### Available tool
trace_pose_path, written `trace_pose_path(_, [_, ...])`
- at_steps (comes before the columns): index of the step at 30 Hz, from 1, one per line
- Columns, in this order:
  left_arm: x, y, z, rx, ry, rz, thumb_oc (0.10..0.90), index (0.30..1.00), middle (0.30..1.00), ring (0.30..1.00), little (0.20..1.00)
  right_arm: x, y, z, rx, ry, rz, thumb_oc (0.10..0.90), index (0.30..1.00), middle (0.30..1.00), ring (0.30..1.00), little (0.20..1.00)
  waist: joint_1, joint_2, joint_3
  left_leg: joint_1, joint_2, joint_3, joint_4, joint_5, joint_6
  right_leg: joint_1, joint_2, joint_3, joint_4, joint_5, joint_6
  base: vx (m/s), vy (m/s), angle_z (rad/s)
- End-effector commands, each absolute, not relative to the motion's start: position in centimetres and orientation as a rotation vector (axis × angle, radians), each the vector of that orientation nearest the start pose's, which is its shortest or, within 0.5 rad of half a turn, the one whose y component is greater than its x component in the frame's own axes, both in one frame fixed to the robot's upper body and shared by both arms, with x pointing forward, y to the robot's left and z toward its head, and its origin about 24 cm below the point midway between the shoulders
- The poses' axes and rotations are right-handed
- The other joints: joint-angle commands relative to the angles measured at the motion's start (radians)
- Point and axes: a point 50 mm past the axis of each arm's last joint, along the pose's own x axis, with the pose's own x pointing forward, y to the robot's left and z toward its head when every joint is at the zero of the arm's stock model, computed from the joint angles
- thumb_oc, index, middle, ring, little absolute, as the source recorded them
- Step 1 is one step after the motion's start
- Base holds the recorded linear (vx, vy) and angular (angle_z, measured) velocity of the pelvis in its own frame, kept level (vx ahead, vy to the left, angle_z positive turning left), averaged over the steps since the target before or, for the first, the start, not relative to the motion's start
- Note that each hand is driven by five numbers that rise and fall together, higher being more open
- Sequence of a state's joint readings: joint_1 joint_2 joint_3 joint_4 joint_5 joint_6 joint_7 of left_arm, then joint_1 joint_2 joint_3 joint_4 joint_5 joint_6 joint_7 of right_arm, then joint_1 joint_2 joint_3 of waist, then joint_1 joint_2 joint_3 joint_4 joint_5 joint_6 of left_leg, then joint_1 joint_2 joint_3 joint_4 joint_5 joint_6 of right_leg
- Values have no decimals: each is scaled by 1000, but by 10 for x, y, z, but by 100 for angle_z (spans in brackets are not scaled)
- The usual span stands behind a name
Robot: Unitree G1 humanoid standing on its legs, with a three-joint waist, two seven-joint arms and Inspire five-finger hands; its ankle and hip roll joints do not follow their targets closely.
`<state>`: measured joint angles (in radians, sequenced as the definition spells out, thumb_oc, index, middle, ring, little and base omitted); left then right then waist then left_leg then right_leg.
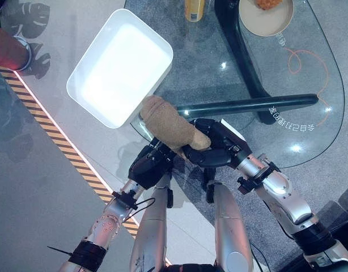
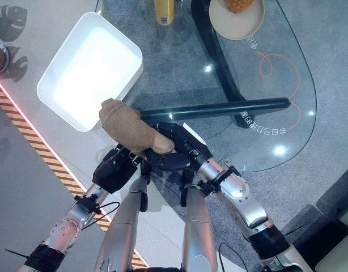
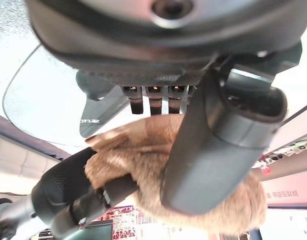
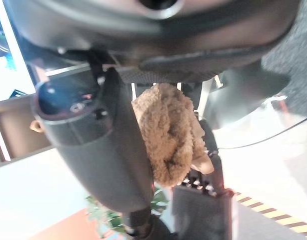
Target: Wipe the table with a cloth and put it in the basket.
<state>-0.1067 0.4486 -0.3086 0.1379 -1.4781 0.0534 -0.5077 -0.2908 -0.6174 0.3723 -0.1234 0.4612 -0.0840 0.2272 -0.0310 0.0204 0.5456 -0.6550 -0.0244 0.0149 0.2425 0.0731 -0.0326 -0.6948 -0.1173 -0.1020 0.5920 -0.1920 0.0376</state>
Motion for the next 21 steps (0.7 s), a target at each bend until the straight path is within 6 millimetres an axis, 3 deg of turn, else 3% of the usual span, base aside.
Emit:
trace_pose_path(1, [256,131,87,-1085,-98,-862,800,900,900,900,900,255,-97,146,-217,-384,894,100,300,300,300,200,6,-19,-26,-27,-57,32,180,-112,48,53,75,15,-264,196,5,0,0,0])
trace_pose_path(9, [252,120,98,-1076,-154,-975,800,900,900,900,900,262,-96,141,-191,-346,831,100,300,300,300,200,8,-15,-26,-20,-60,34,165,-107,49,57,72,17,-274,201,4,-5,16,0])
trace_pose_path(21, [249,119,98,-1089,-168,-959,800,900,900,900,900,263,-113,160,114,-507,647,100,300,300,300,200,0,-11,-26,5,-60,43,145,-110,57,67,79,36,-283,209,10,-1,3,0])
